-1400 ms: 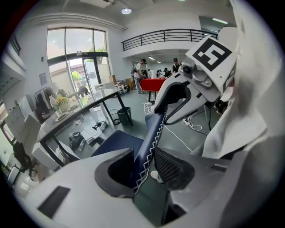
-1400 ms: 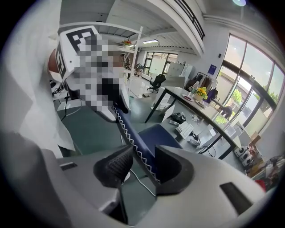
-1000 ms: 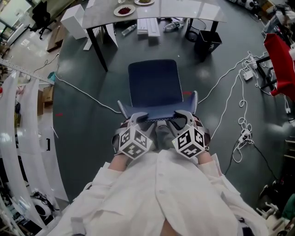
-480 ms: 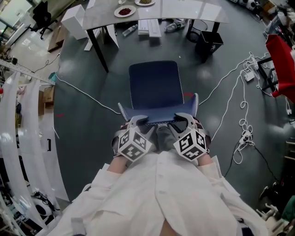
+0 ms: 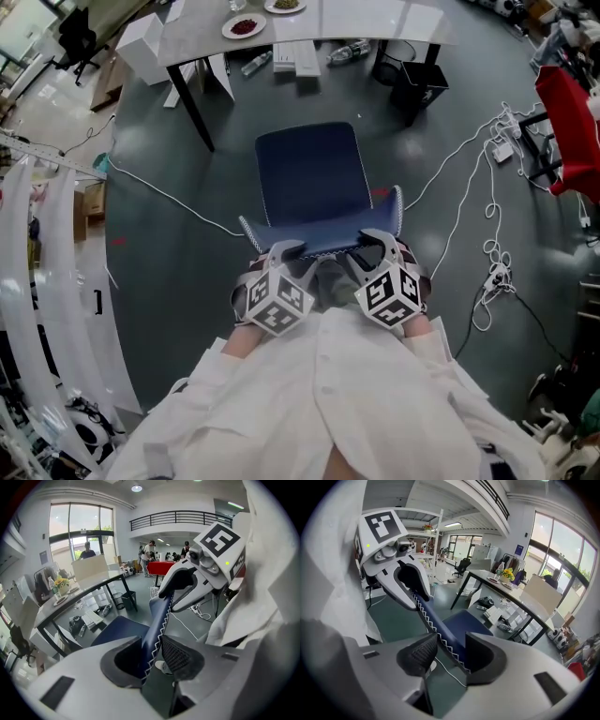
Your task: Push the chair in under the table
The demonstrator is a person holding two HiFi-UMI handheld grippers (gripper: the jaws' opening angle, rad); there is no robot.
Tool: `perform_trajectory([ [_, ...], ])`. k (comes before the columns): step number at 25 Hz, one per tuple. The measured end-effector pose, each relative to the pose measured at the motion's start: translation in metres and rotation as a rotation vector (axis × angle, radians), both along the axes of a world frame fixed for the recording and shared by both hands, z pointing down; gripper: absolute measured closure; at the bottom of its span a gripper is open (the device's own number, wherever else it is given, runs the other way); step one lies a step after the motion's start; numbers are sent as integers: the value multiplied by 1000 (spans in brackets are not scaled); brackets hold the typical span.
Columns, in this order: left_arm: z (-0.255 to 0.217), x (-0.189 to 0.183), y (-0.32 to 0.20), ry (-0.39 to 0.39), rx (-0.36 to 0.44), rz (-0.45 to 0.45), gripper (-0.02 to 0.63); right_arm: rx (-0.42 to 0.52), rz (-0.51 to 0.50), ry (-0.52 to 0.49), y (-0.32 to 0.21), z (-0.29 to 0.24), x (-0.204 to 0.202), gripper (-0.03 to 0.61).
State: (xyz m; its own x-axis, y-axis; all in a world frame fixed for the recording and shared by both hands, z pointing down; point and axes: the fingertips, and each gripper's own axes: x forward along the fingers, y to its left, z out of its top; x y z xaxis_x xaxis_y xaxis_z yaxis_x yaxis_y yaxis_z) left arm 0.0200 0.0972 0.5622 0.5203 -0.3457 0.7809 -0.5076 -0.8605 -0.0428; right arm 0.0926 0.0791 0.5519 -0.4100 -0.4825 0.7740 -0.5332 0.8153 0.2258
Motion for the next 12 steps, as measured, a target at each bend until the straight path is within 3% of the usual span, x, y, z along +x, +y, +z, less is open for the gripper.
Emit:
perform_trajectory([
  [12, 0, 9, -40, -1, 28, -28, 476, 23, -13, 18, -43, 1, 8, 391],
])
